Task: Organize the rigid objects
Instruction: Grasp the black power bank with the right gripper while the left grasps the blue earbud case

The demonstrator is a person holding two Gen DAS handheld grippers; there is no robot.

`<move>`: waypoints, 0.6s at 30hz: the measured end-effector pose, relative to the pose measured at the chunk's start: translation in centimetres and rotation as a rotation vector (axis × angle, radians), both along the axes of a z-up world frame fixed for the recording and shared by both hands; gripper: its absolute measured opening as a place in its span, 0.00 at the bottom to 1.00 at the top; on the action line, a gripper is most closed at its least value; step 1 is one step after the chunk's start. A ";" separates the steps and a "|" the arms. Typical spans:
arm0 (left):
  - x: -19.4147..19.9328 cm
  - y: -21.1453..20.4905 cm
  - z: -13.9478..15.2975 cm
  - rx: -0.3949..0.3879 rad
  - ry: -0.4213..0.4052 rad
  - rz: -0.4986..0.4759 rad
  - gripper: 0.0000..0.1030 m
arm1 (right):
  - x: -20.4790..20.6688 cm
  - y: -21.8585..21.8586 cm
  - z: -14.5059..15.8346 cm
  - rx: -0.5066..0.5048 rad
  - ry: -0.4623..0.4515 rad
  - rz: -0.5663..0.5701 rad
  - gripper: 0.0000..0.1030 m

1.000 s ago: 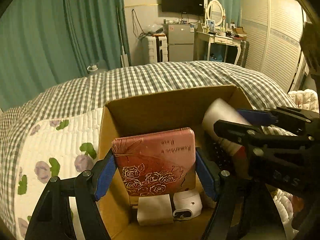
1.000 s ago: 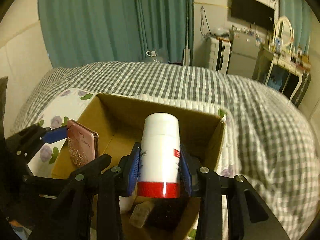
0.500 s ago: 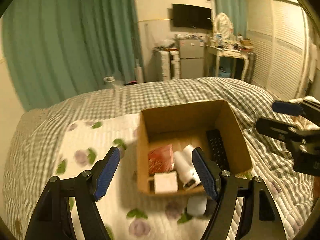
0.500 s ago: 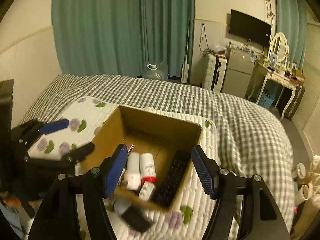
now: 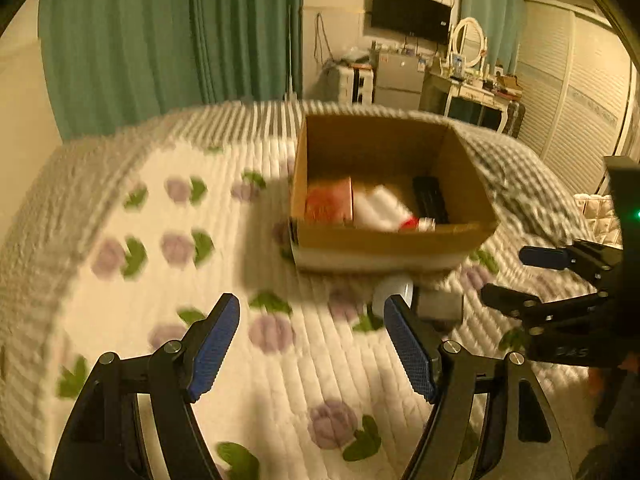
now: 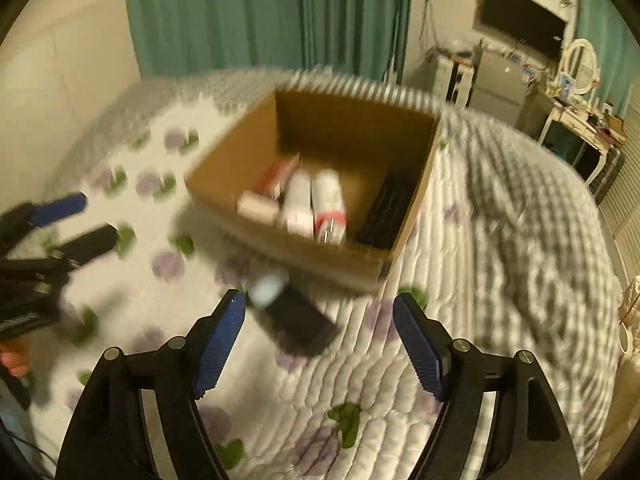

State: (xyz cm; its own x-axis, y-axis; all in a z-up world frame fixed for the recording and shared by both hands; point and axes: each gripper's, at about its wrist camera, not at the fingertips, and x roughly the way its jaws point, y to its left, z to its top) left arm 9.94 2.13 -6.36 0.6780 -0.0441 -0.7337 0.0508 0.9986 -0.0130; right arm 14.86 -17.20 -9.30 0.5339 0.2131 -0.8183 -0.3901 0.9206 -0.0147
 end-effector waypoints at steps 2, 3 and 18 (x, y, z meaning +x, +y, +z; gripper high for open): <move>0.5 -0.4 -1.4 0.023 0.016 0.000 0.75 | 0.8 0.8 -2.5 -0.019 0.055 0.027 0.74; 0.8 -0.5 -2.1 0.036 0.022 0.003 0.75 | 1.2 1.0 -3.3 -0.023 0.074 0.033 0.74; 2.6 0.8 -6.4 0.028 0.117 0.044 0.75 | 4.7 3.3 -10.2 -0.105 0.196 0.025 0.68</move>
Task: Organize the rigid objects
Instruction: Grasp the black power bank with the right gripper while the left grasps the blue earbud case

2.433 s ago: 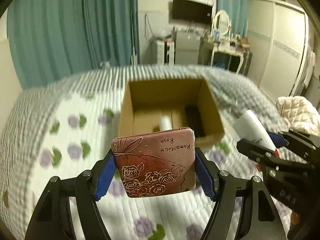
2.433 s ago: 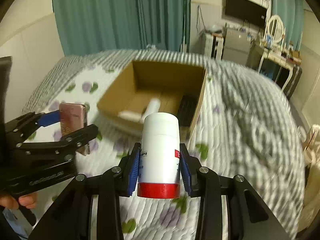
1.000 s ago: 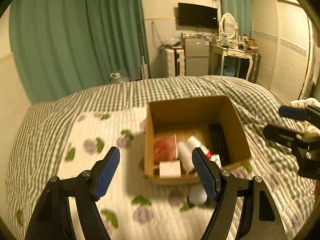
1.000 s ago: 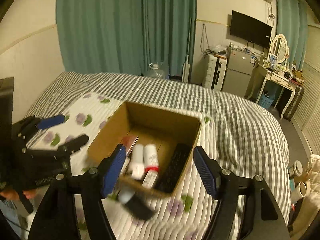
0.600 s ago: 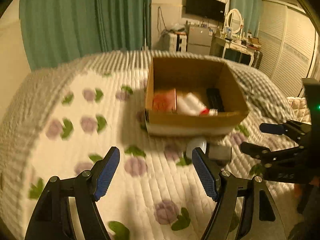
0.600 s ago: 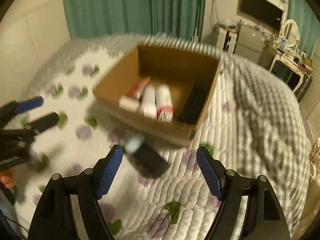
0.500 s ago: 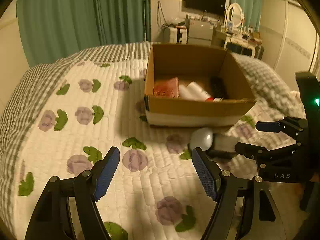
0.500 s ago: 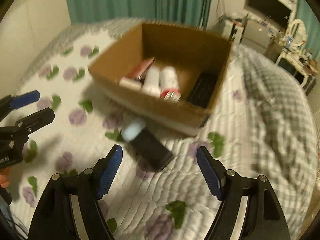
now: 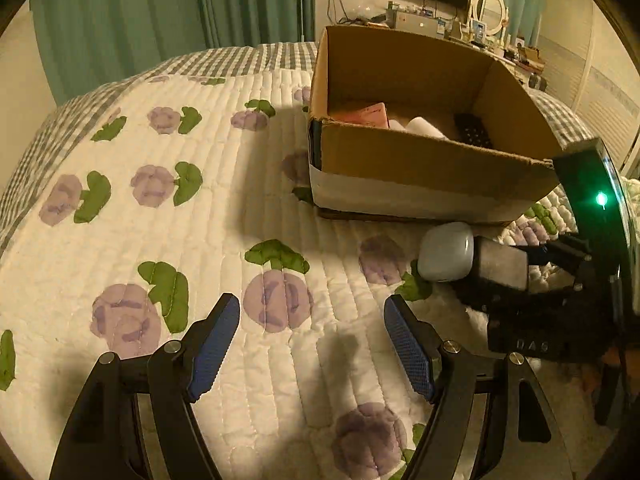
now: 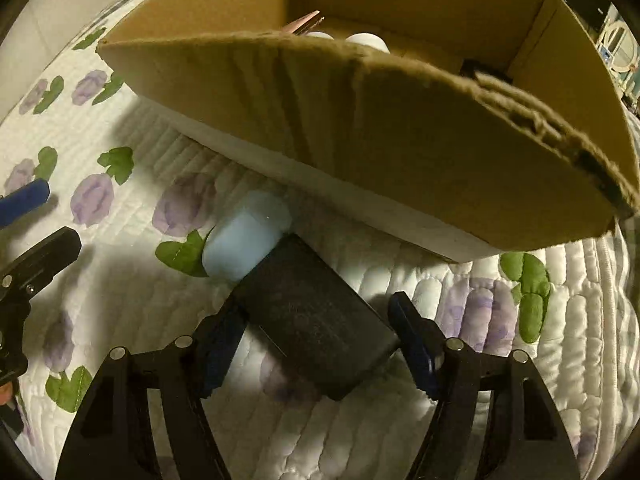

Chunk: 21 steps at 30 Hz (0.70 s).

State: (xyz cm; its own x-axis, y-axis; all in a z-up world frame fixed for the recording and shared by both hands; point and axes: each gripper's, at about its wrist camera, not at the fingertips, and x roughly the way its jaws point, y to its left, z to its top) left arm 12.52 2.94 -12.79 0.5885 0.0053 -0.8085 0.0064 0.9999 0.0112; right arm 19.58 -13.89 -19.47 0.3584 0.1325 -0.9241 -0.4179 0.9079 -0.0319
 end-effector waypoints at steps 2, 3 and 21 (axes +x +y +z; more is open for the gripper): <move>-0.5 0.1 0.6 -0.001 -0.016 0.011 0.75 | -1.1 -0.1 0.6 0.017 -0.008 -0.027 0.51; -0.8 0.1 1.0 -0.005 -0.024 0.012 0.75 | -1.9 -0.3 1.1 0.059 -0.007 -0.037 0.43; -1.4 -4.9 3.6 -0.012 -0.069 -0.051 0.75 | -6.9 -5.5 9.1 0.163 -0.214 -0.227 0.37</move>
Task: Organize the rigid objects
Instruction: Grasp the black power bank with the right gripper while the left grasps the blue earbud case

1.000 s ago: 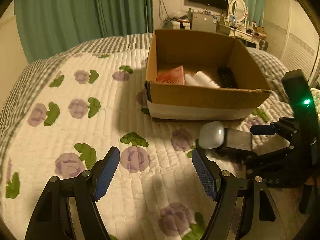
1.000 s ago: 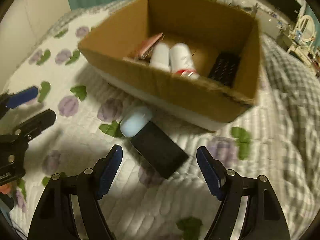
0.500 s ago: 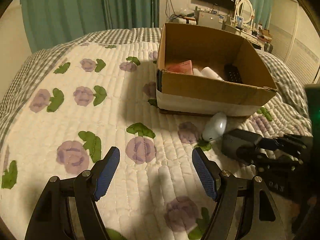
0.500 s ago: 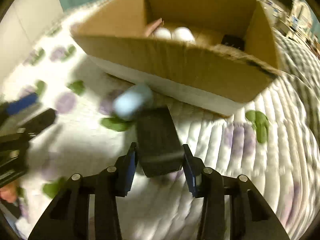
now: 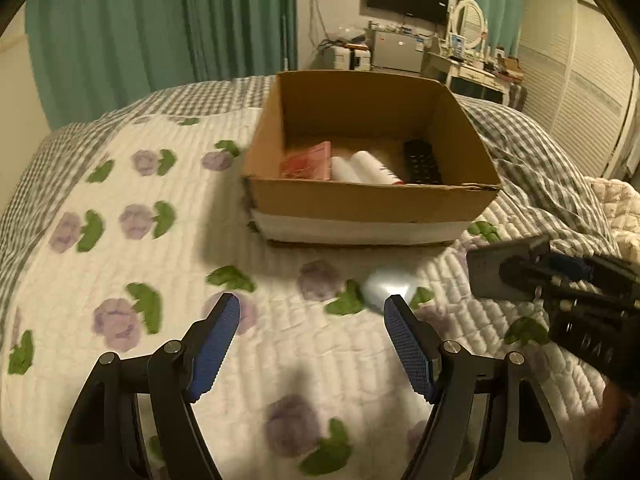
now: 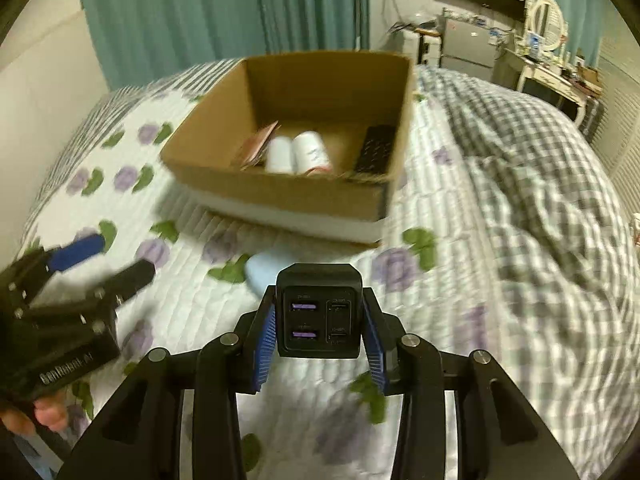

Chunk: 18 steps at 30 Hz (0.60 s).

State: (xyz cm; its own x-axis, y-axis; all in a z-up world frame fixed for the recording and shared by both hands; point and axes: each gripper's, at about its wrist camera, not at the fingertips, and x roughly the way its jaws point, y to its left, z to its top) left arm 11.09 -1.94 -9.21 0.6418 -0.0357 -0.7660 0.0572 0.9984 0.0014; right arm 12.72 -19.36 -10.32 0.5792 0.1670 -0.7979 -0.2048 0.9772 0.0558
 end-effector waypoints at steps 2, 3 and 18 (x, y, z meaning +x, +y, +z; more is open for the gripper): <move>1.0 -1.1 -0.7 0.005 0.013 -0.007 0.75 | 0.6 -0.8 0.2 -0.025 -0.020 -0.021 0.37; 1.4 -1.5 -1.1 0.011 0.019 -0.001 0.75 | 1.1 -1.3 0.1 -0.035 -0.026 -0.032 0.37; 7.4 -5.9 -8.5 -0.028 0.169 -0.029 0.75 | 4.4 -4.7 -2.7 0.108 0.018 -0.069 0.37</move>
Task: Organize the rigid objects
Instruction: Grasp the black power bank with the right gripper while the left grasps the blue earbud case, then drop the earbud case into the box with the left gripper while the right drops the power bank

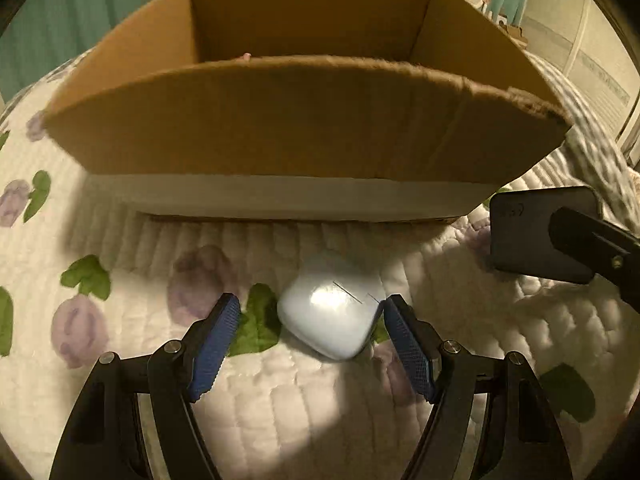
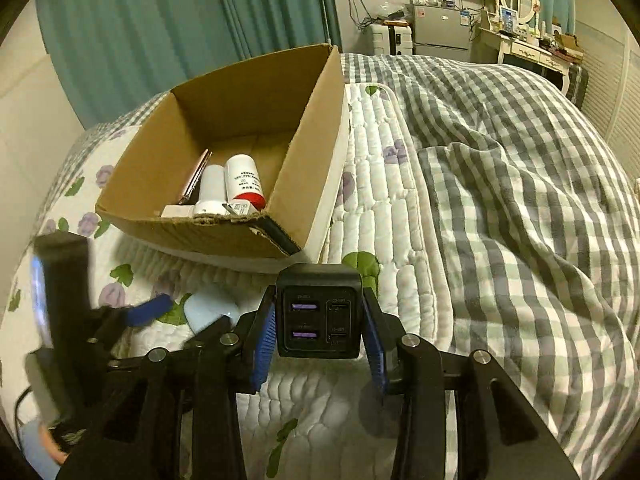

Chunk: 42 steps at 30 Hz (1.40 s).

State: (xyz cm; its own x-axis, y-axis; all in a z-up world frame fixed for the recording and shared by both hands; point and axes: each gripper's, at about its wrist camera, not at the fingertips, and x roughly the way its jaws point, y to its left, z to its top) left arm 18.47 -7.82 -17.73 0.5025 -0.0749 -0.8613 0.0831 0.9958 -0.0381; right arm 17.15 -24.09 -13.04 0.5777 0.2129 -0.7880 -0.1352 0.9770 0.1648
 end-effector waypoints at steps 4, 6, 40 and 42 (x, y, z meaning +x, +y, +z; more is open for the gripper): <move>0.5 -0.8 -0.7 0.057 0.000 -0.013 0.73 | 0.0 -0.5 0.1 0.009 -0.008 -0.027 0.37; 0.2 -1.1 -0.6 0.063 -0.012 -0.029 0.65 | -0.1 -1.0 0.2 0.015 -0.007 -0.047 0.37; 1.8 6.2 19.3 0.053 -0.307 -0.040 0.55 | 1.7 6.2 15.8 -0.082 -0.313 0.092 0.37; 3.7 6.3 18.8 0.065 -0.302 -0.042 0.55 | 3.7 6.8 15.2 -0.100 -0.304 0.108 0.37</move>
